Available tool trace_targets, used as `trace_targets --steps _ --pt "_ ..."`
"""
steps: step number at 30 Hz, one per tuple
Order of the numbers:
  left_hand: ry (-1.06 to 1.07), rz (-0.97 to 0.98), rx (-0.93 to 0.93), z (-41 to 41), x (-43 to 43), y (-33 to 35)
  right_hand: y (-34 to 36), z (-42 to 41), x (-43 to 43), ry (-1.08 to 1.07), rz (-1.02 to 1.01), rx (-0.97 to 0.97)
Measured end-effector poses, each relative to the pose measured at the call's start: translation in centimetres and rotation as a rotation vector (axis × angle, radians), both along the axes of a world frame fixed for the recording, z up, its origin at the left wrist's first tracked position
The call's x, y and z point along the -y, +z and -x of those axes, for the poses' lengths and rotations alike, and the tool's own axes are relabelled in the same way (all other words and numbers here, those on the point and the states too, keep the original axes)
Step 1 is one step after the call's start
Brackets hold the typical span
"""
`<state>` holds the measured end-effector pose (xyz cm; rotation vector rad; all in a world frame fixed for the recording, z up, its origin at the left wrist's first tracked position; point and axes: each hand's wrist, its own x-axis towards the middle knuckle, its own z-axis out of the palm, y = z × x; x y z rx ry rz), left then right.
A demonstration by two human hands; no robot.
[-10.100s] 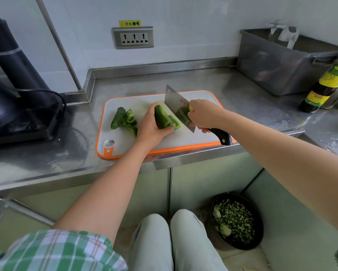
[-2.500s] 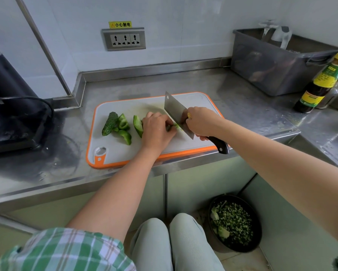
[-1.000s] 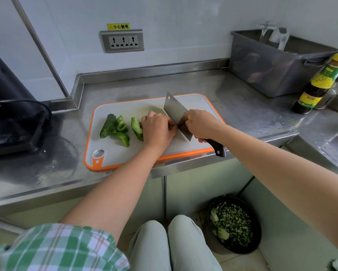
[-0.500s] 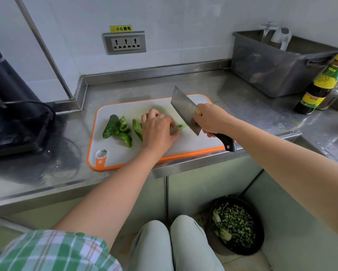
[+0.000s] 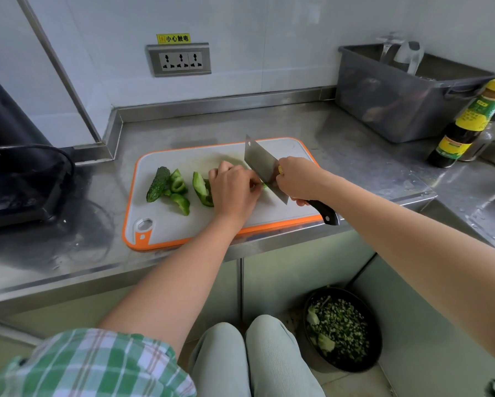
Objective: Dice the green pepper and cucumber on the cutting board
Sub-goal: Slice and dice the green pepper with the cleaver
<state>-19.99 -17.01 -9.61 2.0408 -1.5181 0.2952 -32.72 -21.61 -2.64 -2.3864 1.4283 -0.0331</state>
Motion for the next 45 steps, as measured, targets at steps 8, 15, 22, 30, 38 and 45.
trace_targets --steps 8,15,22,30,38,45 --pt "-0.004 0.018 -0.044 -0.3 -0.1 -0.6 -1.1 -0.2 0.1 -0.072 0.076 0.114" --pt "0.013 0.015 -0.038 -0.3 0.1 -0.6 0.1 0.2 -0.3 -0.017 0.003 0.058" --pt "-0.018 0.037 -0.063 -0.4 0.1 -0.5 -0.8 -0.2 -0.4 -0.052 -0.032 0.082" --pt "-0.019 0.06 -0.136 -0.3 -0.3 -0.4 -0.3 -0.3 0.0 -0.081 0.015 0.106" --pt "0.003 0.015 -0.101 -0.3 -0.3 -0.4 -0.2 -0.5 -1.0 -0.036 -0.031 0.066" --pt "-0.006 -0.009 -0.065 -0.6 0.0 -0.5 -1.4 -1.1 -0.3 -0.103 -0.034 0.121"
